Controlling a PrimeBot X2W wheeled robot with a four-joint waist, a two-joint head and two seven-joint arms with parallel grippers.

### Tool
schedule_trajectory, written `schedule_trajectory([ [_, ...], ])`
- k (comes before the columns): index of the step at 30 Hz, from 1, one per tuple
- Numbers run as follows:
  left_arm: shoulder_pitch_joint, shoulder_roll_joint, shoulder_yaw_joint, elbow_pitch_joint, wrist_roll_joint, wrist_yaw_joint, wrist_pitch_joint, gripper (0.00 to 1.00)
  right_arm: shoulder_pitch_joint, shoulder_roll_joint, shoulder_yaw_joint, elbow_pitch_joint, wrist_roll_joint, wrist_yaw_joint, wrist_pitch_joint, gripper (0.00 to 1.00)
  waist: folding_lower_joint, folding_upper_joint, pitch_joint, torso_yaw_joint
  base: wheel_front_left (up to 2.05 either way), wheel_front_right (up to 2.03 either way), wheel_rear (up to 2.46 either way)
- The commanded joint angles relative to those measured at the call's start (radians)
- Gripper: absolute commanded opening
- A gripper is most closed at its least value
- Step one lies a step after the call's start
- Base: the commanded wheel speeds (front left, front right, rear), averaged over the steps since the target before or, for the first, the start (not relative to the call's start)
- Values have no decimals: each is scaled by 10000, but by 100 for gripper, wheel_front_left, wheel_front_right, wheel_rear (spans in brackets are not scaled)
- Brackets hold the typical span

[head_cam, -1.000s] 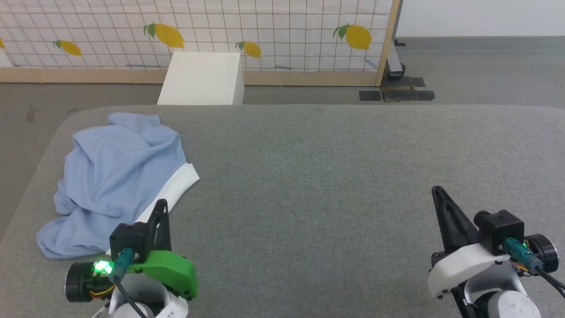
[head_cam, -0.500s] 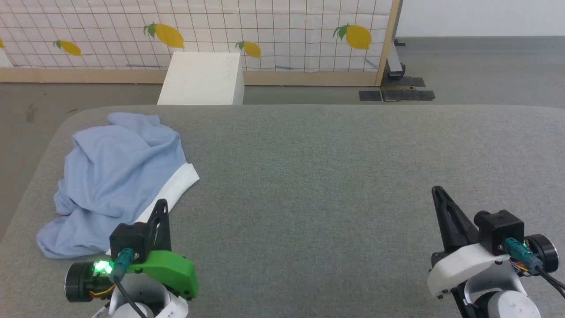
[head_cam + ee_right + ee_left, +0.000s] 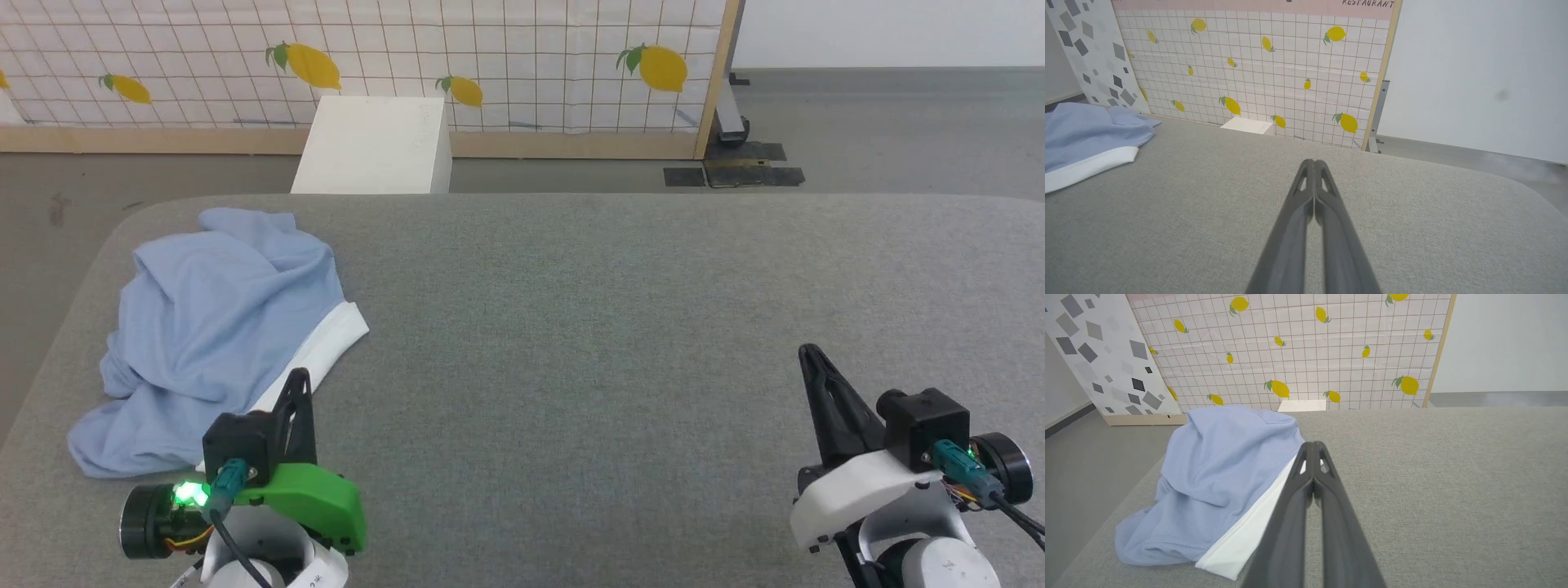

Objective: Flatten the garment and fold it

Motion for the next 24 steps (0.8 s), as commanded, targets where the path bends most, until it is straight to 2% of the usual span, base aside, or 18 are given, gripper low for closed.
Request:
schedule_trajectory([
  [1,132,-55,34,-24,103,-11,14,0,163,13,18,-51,-64,-15,1,0,0,0,0,0,0,0,0],
  [24,132,-55,34,-24,103,-11,14,0,163,13,18,-51,-64,-15,1,0,0,0,0,0,0,0,0],
])
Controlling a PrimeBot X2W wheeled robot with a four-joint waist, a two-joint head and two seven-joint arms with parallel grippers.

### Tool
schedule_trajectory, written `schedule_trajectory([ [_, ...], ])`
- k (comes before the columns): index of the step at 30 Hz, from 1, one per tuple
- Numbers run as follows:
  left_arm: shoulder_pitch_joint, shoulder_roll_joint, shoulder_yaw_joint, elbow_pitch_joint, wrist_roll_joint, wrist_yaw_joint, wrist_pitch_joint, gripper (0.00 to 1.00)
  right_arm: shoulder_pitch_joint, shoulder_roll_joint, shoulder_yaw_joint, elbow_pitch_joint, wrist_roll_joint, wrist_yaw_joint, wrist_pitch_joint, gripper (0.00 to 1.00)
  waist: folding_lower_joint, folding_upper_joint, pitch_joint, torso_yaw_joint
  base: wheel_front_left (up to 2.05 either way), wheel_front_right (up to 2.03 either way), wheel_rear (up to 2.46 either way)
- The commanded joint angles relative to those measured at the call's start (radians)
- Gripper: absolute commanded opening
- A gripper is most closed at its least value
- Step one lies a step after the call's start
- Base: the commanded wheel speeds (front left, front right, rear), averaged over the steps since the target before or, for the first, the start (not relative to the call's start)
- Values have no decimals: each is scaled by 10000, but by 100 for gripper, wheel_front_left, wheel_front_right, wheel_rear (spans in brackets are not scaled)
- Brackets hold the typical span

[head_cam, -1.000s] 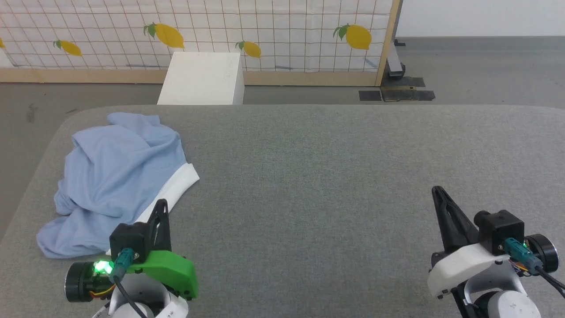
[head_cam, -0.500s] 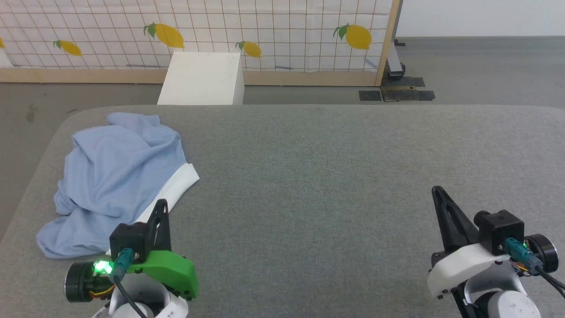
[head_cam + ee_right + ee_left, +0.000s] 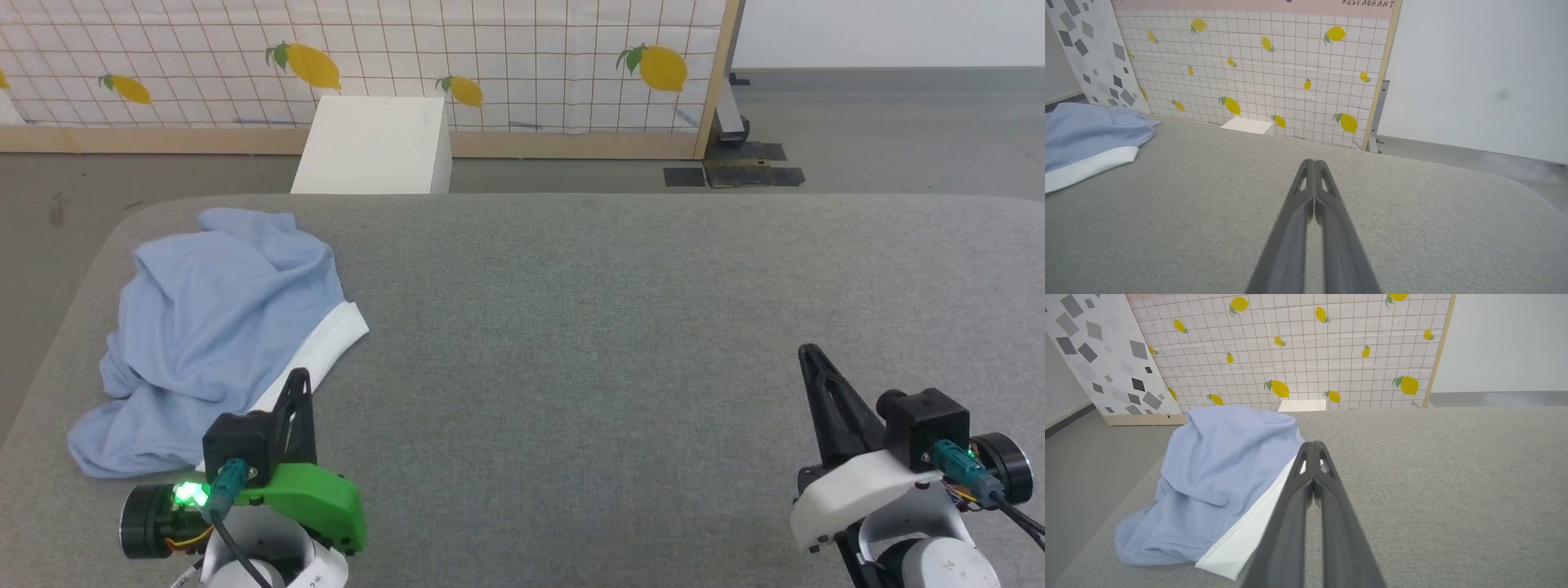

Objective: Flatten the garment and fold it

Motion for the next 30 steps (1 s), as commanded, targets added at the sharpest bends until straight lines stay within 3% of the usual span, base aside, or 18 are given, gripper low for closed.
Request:
schedule_trajectory([
  [1,132,-55,34,-24,103,-11,14,0,163,13,18,-51,-64,-15,1,0,0,0,0,0,0,0,0],
  [17,132,-55,34,-24,103,-11,14,0,163,13,18,-51,-64,-15,1,0,0,0,0,0,0,0,0],
  [18,0,0,2,0,0,0,2,100,0,0,0,0,0,0,0,100,0,0,0,0,0,0,0],
  [19,-2,2,-6,3,-3,0,-2,100,-1,0,-2,7,7,0,-2,100,0,0,0,0,0,0,0],
  [20,-2,2,-15,4,-4,0,-4,0,0,0,-2,8,10,0,-4,0,0,0,1,0,0,0,0],
  [21,-3,2,-22,3,-3,0,-2,100,-1,-2,-2,9,7,0,-2,100,0,0,1,0,0,0,0],
  [30,-20,-2,-95,153,-68,12,-176,100,37,-1,-39,148,210,-1,-177,100,0,0,11,1,0,0,0],
])
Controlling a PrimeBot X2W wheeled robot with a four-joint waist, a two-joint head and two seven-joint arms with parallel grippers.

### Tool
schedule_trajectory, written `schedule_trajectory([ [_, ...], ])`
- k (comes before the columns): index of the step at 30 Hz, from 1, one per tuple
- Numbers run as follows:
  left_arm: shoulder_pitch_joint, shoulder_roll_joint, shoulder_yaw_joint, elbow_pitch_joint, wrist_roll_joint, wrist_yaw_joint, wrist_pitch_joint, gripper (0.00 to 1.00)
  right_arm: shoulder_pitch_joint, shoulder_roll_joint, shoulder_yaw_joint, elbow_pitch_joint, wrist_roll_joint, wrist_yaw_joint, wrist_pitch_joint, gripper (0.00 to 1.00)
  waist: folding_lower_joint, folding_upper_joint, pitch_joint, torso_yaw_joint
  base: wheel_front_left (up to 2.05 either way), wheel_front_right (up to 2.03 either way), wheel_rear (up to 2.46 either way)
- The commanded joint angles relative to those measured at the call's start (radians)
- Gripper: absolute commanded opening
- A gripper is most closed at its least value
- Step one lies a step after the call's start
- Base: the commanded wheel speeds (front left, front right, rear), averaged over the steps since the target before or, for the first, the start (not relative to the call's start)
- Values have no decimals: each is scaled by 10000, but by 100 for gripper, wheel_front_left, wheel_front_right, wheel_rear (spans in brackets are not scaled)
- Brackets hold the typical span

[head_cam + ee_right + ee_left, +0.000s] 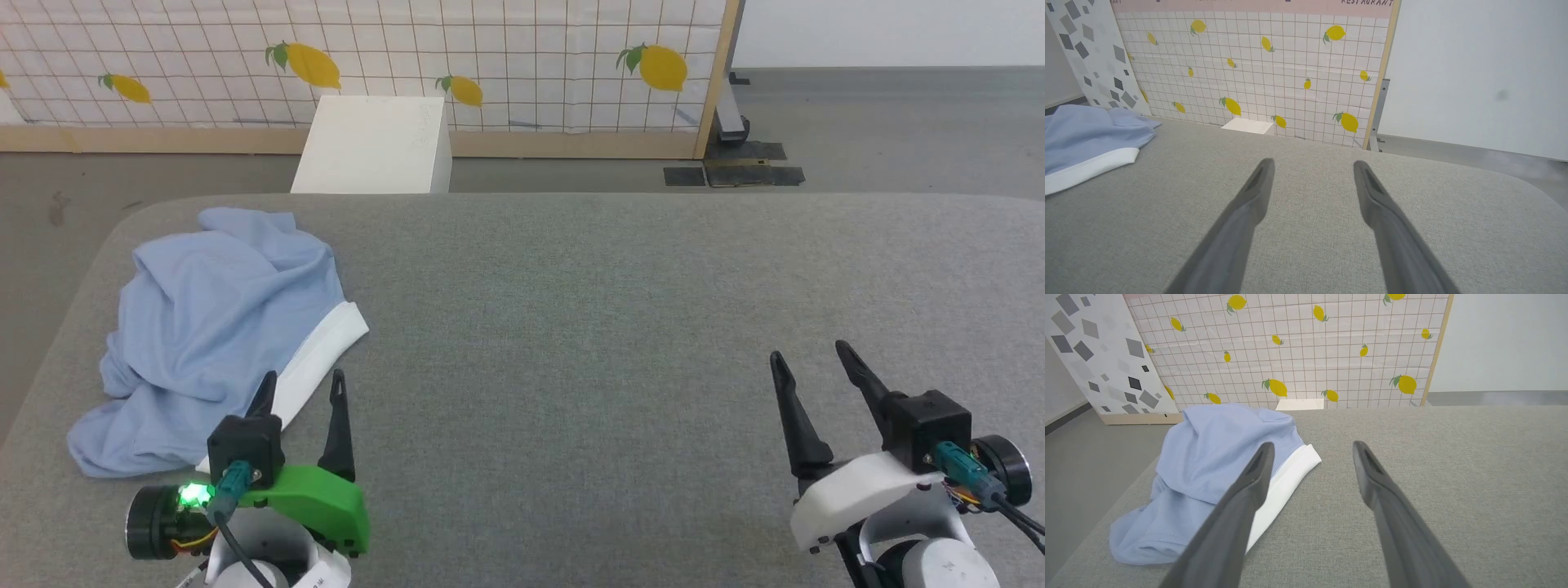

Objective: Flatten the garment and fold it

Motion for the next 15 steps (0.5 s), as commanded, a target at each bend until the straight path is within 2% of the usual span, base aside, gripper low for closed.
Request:
schedule_trajectory([
  [1,-17,-4,-20,56,-21,13,-112,100,43,1,-26,57,108,-1,-99,100,0,0,3,1,0,0,0],
  [15,-50,-11,-119,305,-95,18,-398,100,95,3,-246,207,325,-3,-387,100,0,0,9,-3,0,0,0],
])
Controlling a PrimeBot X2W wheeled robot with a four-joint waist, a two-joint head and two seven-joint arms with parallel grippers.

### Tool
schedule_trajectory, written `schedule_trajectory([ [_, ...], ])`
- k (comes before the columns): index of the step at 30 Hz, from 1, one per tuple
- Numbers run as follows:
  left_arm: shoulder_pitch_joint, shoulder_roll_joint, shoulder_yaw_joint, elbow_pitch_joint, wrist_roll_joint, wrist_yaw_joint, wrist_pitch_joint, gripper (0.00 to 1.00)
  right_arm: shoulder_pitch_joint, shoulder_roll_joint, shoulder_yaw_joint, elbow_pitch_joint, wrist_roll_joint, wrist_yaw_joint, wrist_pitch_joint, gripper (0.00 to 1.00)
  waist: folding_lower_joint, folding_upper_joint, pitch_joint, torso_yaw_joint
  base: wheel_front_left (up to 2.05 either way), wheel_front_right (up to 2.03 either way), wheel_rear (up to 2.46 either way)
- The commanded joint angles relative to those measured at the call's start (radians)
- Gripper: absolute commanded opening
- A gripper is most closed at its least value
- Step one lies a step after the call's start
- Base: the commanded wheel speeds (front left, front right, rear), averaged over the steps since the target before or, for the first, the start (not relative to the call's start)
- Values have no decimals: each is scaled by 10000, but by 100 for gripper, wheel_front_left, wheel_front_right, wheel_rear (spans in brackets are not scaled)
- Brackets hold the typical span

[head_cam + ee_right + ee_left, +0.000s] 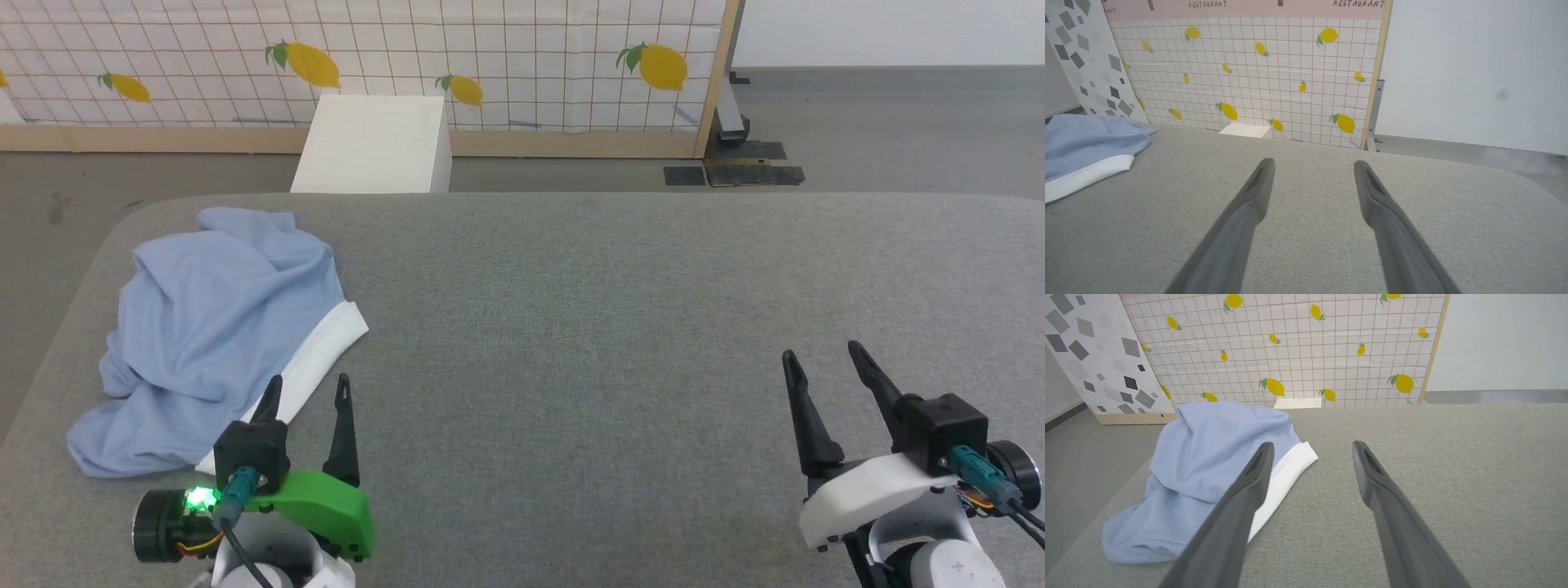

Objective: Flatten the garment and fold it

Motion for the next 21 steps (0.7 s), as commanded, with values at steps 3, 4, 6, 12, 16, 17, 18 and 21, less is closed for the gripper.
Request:
schedule_trajectory([
  [3,-54,-12,-45,92,-66,14,-174,100,107,3,-73,73,140,-3,-173,100,0,0,1,-3,0,0,0],
  [4,-56,-12,-51,107,-72,10,-193,100,112,3,-86,84,146,-3,-192,100,0,0,1,-3,0,0,0],
  [6,-60,-13,-62,141,-82,3,-234,100,120,3,-116,108,176,-4,-233,100,0,0,1,-2,0,0,0],
  [12,-77,-16,-94,250,-111,-12,-357,100,148,4,-186,190,270,-4,-357,100,0,0,1,2,0,0,0],
  [16,-96,-18,-115,323,-132,-21,-443,100,172,5,-222,250,349,-5,-444,100,0,0,0,8,0,0,0],
  [17,-99,-18,-119,339,-136,-24,-462,100,178,5,-229,262,364,-5,-462,100,0,0,-4,8,0,0,0],
  [18,-101,-20,-131,393,-152,-34,-525,100,202,5,-255,304,415,-5,-525,100,0,0,-13,9,0,0,0],
  [21,-105,-21,-137,437,-163,-42,-584,100,214,5,-281,340,457,-6,-585,100,0,0,-14,4,0,0,0],
])
